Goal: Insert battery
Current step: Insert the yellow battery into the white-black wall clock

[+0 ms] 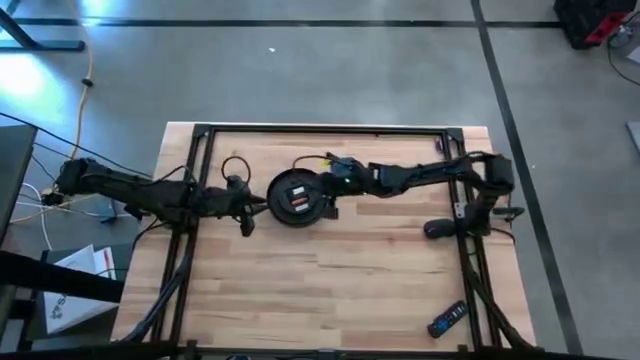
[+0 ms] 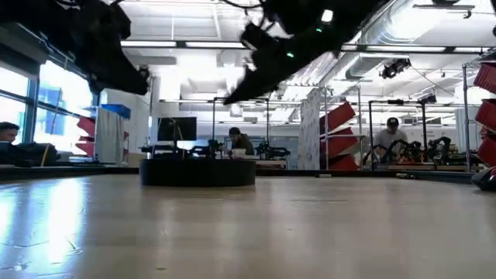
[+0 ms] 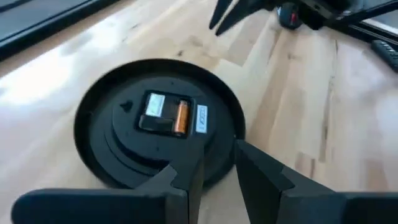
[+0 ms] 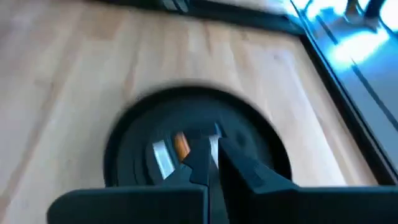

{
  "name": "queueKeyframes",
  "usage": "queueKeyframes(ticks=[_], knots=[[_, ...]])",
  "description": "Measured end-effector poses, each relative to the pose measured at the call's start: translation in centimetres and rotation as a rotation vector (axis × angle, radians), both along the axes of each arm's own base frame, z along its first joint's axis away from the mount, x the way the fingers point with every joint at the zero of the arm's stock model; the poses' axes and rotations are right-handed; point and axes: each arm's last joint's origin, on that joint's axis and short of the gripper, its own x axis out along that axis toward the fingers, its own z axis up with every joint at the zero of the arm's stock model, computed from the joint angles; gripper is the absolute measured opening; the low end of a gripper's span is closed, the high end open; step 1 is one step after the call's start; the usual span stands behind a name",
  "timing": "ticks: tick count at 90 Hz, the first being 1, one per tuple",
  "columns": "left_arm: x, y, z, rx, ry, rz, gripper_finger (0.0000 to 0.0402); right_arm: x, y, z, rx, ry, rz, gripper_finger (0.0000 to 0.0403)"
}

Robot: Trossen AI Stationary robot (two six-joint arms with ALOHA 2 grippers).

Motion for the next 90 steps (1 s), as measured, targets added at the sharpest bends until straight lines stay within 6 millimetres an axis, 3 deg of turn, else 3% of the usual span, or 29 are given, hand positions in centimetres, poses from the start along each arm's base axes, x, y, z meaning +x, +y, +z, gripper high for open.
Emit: queueKeyframes(ticks=[17, 27, 44, 57, 74, 90], knots=[[-0.2, -0.8, -0.7, 0.066, 0.025, 0.108, 0.0076, -3.0, 0.1, -2.4, 0.053, 0.042, -0.169, 0.0000], [-0.1, -0.7, -1.6, 0.119, 0.090, 0.175, 0.0076, -3.7, 0.8, -3.9, 0.024, 0.079, -0.099, 0.0000], [1.2, -1.1, -2.5, 0.156, 0.112, 0.160, 0.0076, -2.8, 2.8, -3.4, 0.009, -0.037, 0.102, 0.0005], [2.3, -1.2, -2.8, 0.126, 0.092, 0.138, 0.0076, -1.6, 4.1, -3.7, -0.023, -0.155, 0.147, 0.0044], [2.8, -1.1, -2.8, 0.123, 0.074, 0.117, 0.0076, -0.7, 4.4, -6.1, 0.006, -0.166, 0.140, 0.0107], [3.2, -1.0, -1.8, 0.144, 0.011, 0.047, 0.0076, 0.5, 4.3, -8.5, 0.066, -0.129, 0.230, 0.0121]])
